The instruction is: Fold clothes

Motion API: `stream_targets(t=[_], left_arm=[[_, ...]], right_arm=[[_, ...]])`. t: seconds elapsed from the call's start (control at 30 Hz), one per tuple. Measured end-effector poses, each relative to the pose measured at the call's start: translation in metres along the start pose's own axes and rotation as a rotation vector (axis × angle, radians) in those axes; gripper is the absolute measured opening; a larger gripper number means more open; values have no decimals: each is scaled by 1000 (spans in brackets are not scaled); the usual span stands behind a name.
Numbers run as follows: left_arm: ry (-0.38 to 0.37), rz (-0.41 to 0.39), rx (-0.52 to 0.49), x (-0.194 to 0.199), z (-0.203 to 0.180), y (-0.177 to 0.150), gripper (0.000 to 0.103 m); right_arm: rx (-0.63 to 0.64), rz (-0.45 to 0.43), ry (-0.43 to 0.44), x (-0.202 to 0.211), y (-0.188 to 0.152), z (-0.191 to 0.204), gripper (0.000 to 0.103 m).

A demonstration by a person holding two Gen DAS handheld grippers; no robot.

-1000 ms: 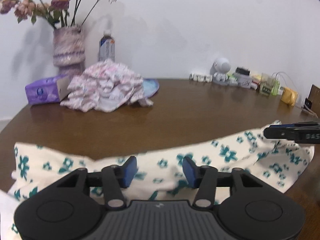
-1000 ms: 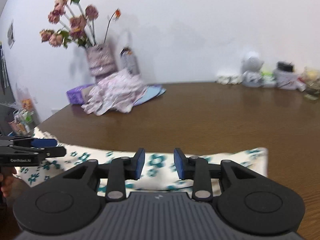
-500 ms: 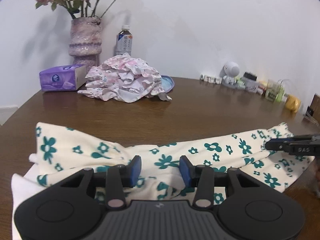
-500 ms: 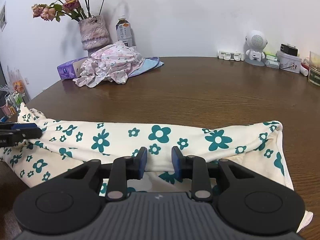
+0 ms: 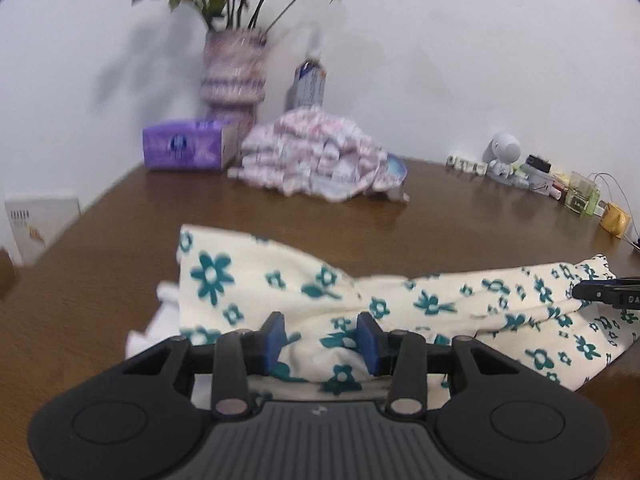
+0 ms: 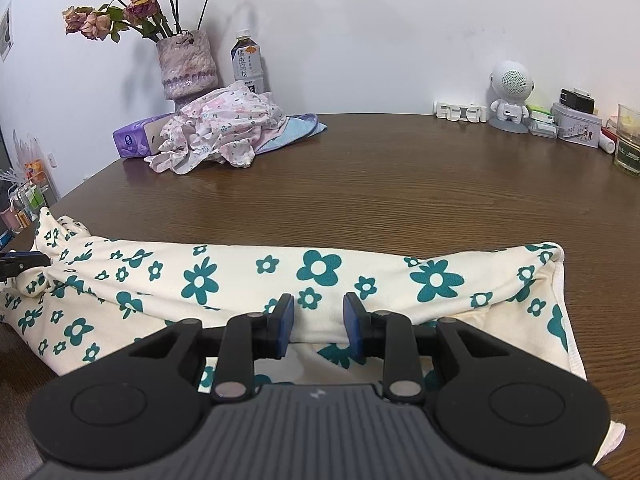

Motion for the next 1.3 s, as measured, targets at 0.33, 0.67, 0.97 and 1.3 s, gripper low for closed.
stream_targets(t=[0.33, 0.67, 0.97, 1.3], left_arm=[[-24, 6, -240, -32, 8, 49, 56], [-40, 136, -234, -59, 39, 21, 14], [-35, 59, -159, -27, 58, 34, 19], [-246, 57, -346, 1, -22, 1, 28]], right_arm=[[45, 15, 45, -18, 4, 43, 34], [94, 37, 90, -33, 3, 77, 35], [96, 37, 88, -34, 4, 76, 35], [101, 38, 83, -34, 4, 78, 36]])
Point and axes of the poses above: each gripper's, at about its wrist camera, not at the fingertips, and x roughly against the way its jaws point, z to its left, y to its top, the point moved 5 cm from there along -x, roughly the way its jaws point, and after that the axes turned 13 degrees about y, right-handed, at the moved point
